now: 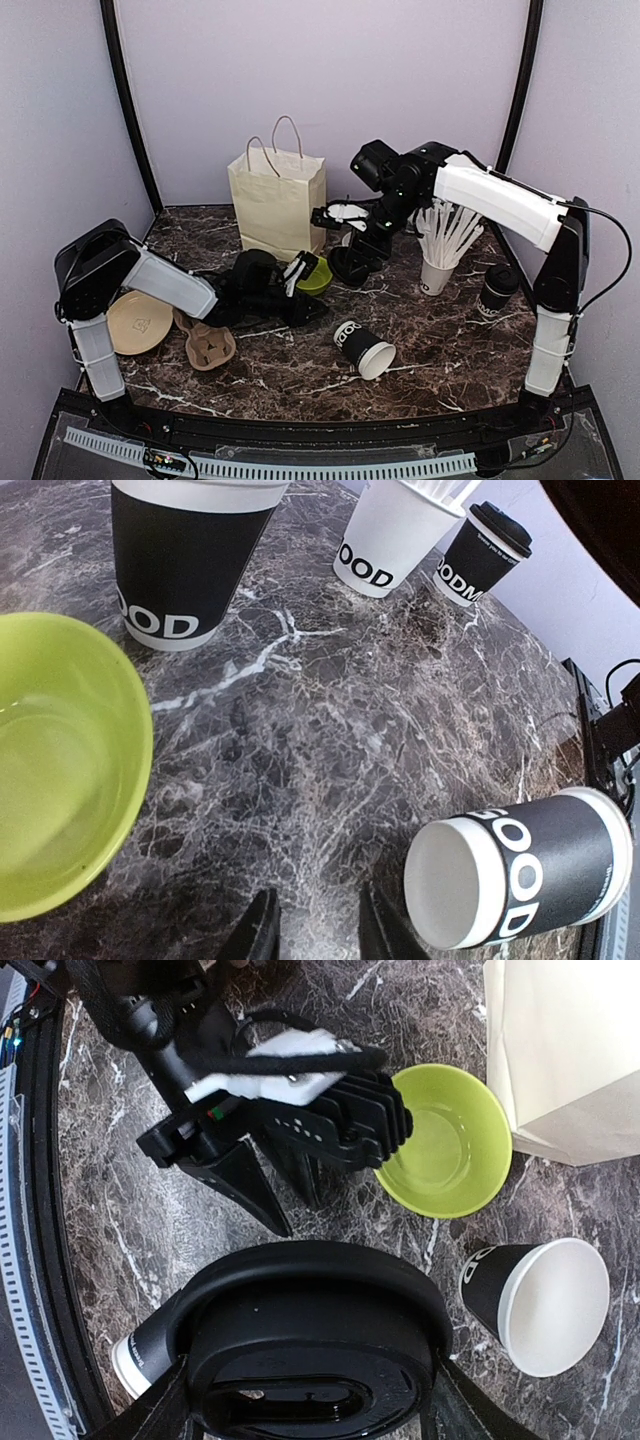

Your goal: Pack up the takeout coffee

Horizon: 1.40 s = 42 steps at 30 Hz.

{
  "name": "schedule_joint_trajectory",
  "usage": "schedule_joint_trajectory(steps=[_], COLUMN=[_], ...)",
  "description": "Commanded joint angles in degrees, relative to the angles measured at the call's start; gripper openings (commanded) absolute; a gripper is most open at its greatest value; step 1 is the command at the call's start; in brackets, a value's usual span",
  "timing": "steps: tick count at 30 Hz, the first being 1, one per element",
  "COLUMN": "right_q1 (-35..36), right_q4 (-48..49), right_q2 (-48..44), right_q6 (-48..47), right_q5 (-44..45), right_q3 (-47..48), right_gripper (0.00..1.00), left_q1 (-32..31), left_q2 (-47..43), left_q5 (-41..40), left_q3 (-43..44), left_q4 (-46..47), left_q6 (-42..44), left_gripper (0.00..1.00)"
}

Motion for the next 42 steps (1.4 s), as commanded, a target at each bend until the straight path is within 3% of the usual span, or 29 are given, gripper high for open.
schedule_joint_trajectory(steps=[1, 5, 7, 14, 20, 26, 34, 42], right_q1=[0.0, -1.8, -3.2, -7.9, -8.9, -10.2, -14.2, -14.4], right_q4=[0.9, 2.0, 2.1, 2.1, 3.8, 6.5, 8.5, 12.8], right_q2=[-3.2, -6.7, -8.4, -16.0, -23.2, -27.5, -28.2, -24.8], right_q6=[-0.8, -0.6, -0.5, -1.0, -2.0, -1.2, -2.4, -1.9], right_q5=[2.1, 2.9, 2.5, 1.5, 4.8, 7.3, 6.5, 6.3], right_q3=[-3.3, -6.8, -7.9, -14.5, -28.6, -40.2, -47.5, -52.7], right_gripper=[0.64, 0.64, 0.64, 0.64, 0.64, 0.65, 0.65, 0.65], left_q1=[-1.8, -7.6, -8.8, -9.9, -10.1, -12.6, -16.1, -19.8], left_q2=[-9.7, -15.4, -16.3, -18.1, -12.3, -6.3, 1.0, 7.6], left_q5=[-2.5, -9.9, -8.9, -5.4, -4.8, -6.8, -10.6, -22.7], left_q3=[-3.4, -2.8, 0.9, 7.0, 16.8, 22.2, 27.1, 28.5], left_q4=[-3.0, -13.1, -20.2, -37.6, -50.3, -51.0, -49.8, -43.4], left_q6=[7.4, 21.7, 26.2, 47.3, 60.5, 67.9, 75.6, 79.2], left_gripper=[0.43, 0.70, 0.75, 0.80, 0.81, 0.82, 0.82, 0.83])
